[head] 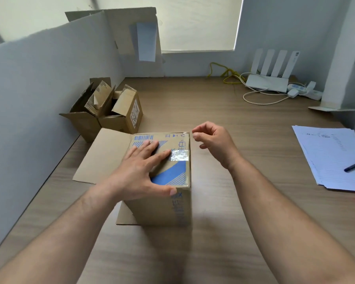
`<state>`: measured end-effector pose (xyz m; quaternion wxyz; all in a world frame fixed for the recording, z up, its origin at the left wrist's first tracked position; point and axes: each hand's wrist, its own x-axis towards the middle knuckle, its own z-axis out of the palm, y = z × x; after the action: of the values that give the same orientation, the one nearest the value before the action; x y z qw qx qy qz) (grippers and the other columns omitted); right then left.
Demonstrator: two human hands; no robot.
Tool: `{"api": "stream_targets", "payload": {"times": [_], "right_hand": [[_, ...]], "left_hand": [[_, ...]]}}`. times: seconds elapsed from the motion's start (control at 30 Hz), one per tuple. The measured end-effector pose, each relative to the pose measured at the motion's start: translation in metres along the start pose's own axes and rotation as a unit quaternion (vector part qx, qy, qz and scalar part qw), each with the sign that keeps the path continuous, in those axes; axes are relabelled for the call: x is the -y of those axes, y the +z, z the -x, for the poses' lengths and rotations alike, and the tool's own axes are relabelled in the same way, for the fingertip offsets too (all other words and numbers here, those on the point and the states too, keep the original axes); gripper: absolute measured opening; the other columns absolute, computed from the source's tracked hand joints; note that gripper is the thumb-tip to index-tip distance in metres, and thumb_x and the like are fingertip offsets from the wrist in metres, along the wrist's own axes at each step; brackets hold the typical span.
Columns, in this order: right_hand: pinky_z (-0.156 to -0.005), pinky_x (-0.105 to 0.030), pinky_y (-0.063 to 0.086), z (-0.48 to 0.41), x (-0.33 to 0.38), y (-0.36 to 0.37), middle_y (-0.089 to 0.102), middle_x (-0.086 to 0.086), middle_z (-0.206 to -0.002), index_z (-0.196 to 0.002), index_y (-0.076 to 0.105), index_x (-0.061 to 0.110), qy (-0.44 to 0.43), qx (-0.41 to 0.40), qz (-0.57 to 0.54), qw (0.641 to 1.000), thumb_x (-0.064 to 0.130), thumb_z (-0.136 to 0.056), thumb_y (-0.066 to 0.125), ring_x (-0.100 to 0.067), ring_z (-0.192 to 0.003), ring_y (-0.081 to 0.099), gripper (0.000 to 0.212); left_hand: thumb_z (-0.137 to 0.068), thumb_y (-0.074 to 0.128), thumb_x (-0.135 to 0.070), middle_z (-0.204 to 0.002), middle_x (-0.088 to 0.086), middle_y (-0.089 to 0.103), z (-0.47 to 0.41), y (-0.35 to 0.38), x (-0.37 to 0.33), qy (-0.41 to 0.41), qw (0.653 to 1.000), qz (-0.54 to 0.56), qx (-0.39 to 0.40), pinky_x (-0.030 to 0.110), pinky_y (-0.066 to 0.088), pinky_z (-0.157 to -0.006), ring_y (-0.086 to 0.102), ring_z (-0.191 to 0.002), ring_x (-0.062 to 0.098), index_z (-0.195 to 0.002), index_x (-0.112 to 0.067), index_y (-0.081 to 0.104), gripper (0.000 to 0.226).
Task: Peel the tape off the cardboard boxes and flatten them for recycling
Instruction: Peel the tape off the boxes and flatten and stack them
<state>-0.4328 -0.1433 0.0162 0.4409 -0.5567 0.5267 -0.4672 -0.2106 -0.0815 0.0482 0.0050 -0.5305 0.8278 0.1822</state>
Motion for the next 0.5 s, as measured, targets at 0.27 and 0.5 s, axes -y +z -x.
{"api": "stream_targets", "payload": {"times": [0.27,0.5], "right_hand": [[-0.069,-0.037,0.051,0.038,-0.021,0.007,0.066,-0.002,-0.073,-0.076,0.064,0.017,-0.129,-0.134,0.185,0.965,0.02,-0.086,0.063,-0.025,-0.071,0.062,0.01],[-0.051,-0.028,0.047,0.047,-0.023,0.011,0.064,0.0,-0.066,-0.077,0.067,0.011,-0.292,-0.207,0.316,0.879,0.024,-0.084,0.055,-0.02,-0.057,0.057,0.019]], "left_hand": [[-0.057,0.048,-0.092,-0.161,-0.005,0.017,-0.041,-0.022,-0.009,-0.07,0.997,-0.007,-0.03,0.035,0.013,-0.116,0.014,-0.147,0.016,-0.149,-0.044,0.025,0.106],[-0.069,0.046,-0.084,-0.157,-0.009,0.025,-0.066,-0.034,-0.008,-0.098,0.995,0.003,-0.028,0.034,0.031,-0.106,0.027,-0.143,0.018,-0.147,-0.042,0.031,0.09]]}}
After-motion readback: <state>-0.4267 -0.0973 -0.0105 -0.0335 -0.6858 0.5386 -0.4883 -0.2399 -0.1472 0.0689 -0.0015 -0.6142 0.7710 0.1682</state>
